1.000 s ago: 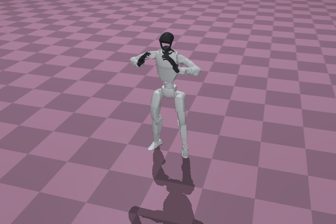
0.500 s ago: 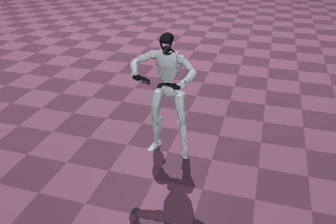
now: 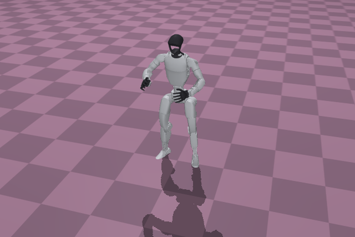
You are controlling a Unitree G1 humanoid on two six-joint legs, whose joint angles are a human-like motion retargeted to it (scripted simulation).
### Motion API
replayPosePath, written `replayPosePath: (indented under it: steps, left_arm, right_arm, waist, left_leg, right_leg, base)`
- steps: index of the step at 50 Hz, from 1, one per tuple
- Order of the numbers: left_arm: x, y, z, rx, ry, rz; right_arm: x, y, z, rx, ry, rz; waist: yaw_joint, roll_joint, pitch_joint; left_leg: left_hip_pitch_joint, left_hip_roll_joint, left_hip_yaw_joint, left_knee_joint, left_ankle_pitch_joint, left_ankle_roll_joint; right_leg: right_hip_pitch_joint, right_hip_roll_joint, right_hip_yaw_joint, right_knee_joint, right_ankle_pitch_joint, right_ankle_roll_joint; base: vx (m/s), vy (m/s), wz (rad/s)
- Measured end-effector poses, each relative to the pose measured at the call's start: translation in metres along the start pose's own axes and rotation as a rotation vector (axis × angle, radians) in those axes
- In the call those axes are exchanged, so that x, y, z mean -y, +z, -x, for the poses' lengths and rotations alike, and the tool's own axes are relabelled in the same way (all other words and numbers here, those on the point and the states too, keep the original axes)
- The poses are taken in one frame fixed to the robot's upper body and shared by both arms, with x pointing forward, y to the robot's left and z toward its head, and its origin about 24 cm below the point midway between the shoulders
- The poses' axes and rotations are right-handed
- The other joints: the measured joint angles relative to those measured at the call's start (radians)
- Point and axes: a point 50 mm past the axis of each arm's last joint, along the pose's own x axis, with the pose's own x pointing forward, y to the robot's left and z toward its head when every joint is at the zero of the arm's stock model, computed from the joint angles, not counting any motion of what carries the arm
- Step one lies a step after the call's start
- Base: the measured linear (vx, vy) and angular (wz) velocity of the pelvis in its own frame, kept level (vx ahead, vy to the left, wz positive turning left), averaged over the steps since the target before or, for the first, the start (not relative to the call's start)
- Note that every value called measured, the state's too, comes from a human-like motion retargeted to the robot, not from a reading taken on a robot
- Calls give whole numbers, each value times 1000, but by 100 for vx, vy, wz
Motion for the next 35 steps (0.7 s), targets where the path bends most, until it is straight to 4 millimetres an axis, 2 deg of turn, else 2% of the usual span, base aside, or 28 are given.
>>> replayPosePath:
  steps: [3, 7, 15, 17, 20, 21, 24, 27, 30, 33, 35]
  left_arm:
    - [-5, -18, 8, -149, 80, 260]
    - [-7, -44, 24, -287, 195, 485]
    - [-5, -79, 47, -441, 363, 734]
    - [-7, -85, 49, -472, 398, 748]
    - [-15, -90, 45, -500, 453, 721]
    - [-19, -89, 41, -498, 471, 712]
    - [-32, -78, 22, -456, 495, 662]
    - [-43, -53, -7, -356, 465, 575]
    - [-47, -14, -39, -214, 387, 444]
    - [-39, 32, -69, -55, 272, 252]
    - [-30, 58, -83, 46, 194, 121]
  right_arm:
    - [-6, -7, 7, -116, -83, -327]
    - [-20, -13, 13, -175, -166, -576]
    - [-58, -20, 6, -263, -314, -806]
    - [-70, -26, 4, -323, -341, -854]
    - [-84, -38, 1, -416, -368, -783]
    - [-88, -43, 2, -457, -396, -813]
    - [-98, -56, 4, -564, -444, -841]
    - [-104, -66, 7, -639, -473, -861]
    - [-107, -72, 10, -682, -492, -902]
    - [-108, -76, 11, -700, -467, -922]
    - [-110, -79, 15, -713, -430, -918]
  waist:
    - [4, -2, -14]
    - [14, -7, -29]
    - [56, -28, -13]
    - [71, -29, -2]
    - [92, -26, 14]
    - [97, -22, 19]
    - [113, -10, 29]
    - [122, 8, 29]
    - [125, 29, 21]
    - [123, 51, 10]
    - [117, 67, -7]
  left_leg:
    - [5, -1, -8, 6, -8, 7]
    - [9, 1, -16, 11, -16, 15]
    - [6, 5, -23, 12, -18, 33]
    - [4, 7, -21, 11, -17, 37]
    - [2, 8, -16, 7, -13, 42]
    - [2, 9, -14, 6, -11, 43]
    - [1, 10, -11, 4, -8, 46]
    - [0, 10, -11, 5, -7, 47]
    - [-1, 8, -14, 6, -6, 45]
    - [-3, 5, -21, 10, -7, 41]
    - [-3, 3, -26, 13, -9, 38]
  right_leg:
    - [12, -2, -8, 0, -6, -3]
    - [22, -2, -16, 2, -12, -6]
    - [20, 2, -19, 5, -8, -12]
    - [17, 5, -16, 3, -4, -14]
    - [11, 8, -11, 1, 3, -13]
    - [9, 9, -9, 0, 5, -14]
    - [6, 11, -6, -2, 9, -15]
    - [5, 11, -6, -2, 11, -16]
    - [7, 8, -10, 0, 8, -18]
    - [11, 3, -17, 4, 2, -20]
    - [15, -1, -22, 5, -3, -22]
  base:
    - [8, 1, 11]
    - [3, 0, 5]
    - [0, 0, 0]
    - [0, 0, 0]
    - [0, 0, 0]
    - [0, 0, 0]
    - [0, 0, 0]
    - [0, 0, 0]
    - [0, 0, 0]
    - [0, 0, 0]
    - [0, 0, 0]
